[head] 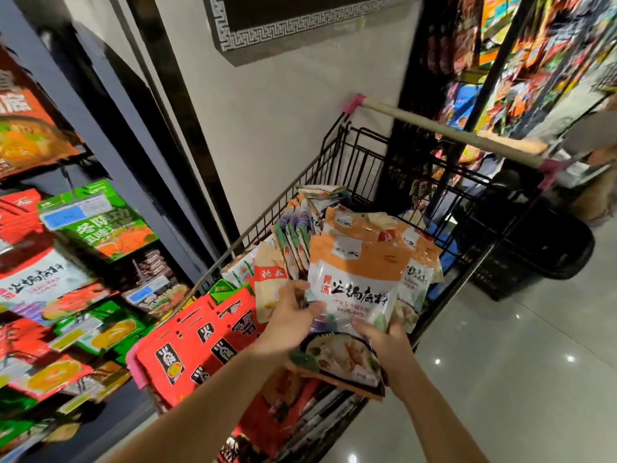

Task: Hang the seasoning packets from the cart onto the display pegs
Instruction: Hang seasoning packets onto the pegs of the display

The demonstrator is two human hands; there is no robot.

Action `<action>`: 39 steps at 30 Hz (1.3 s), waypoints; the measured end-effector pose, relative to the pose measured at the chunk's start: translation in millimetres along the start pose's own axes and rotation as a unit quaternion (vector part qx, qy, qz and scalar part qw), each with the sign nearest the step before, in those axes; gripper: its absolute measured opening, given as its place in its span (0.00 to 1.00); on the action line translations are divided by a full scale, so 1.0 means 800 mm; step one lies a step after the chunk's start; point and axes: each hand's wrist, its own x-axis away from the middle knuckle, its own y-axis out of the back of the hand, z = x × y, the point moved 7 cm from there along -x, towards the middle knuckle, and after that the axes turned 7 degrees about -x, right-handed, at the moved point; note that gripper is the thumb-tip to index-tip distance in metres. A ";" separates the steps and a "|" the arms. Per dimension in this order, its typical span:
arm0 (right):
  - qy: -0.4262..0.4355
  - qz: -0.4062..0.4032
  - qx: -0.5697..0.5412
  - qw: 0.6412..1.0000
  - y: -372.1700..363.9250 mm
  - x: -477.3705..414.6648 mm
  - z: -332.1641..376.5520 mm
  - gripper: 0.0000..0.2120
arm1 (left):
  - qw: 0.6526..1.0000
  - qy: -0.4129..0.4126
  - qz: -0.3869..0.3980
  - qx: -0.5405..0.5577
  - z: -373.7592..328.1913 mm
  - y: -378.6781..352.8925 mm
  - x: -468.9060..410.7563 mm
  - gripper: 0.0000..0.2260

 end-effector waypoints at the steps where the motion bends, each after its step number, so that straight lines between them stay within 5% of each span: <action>1: 0.013 -0.010 -0.014 1.000 0.009 0.000 0.007 0.17 | 1.000 -0.009 0.018 -0.002 -0.012 -0.002 -0.007 0.16; 5: 0.076 -0.046 0.002 0.996 0.047 -0.010 0.039 0.22 | 0.999 -0.005 0.012 0.047 -0.055 0.000 -0.047 0.13; 11: 0.110 -0.046 0.037 0.992 0.067 -0.024 0.062 0.28 | 0.962 -0.035 -0.028 -0.270 -0.066 -0.019 -0.142 0.21; 16: 0.111 -0.066 0.034 0.991 0.074 -0.032 0.061 0.29 | 0.928 -0.015 -0.028 -0.371 -0.059 -0.040 -0.165 0.14; 23: 0.089 -0.073 -0.038 0.993 0.085 -0.036 0.056 0.23 | 0.967 0.026 0.033 -0.252 -0.013 -0.038 -0.204 0.14; 25: 0.092 -0.061 -0.073 0.991 0.082 -0.036 0.057 0.24 | 0.969 -0.004 0.013 -0.249 -0.042 -0.014 -0.172 0.04; 29: 0.100 -0.034 -0.075 0.992 0.057 -0.038 0.069 0.26 | 0.972 -0.072 -0.063 -0.217 -0.067 0.059 -0.096 0.03; 34: 0.162 0.033 0.026 0.986 -0.026 -0.026 0.103 0.27 | 0.971 -0.149 -0.050 -0.178 -0.062 0.098 0.001 0.21; 39: 0.179 0.127 0.055 0.974 -0.121 -0.021 0.101 0.39 | 0.964 -0.132 -0.119 -0.200 -0.024 0.134 0.058 0.27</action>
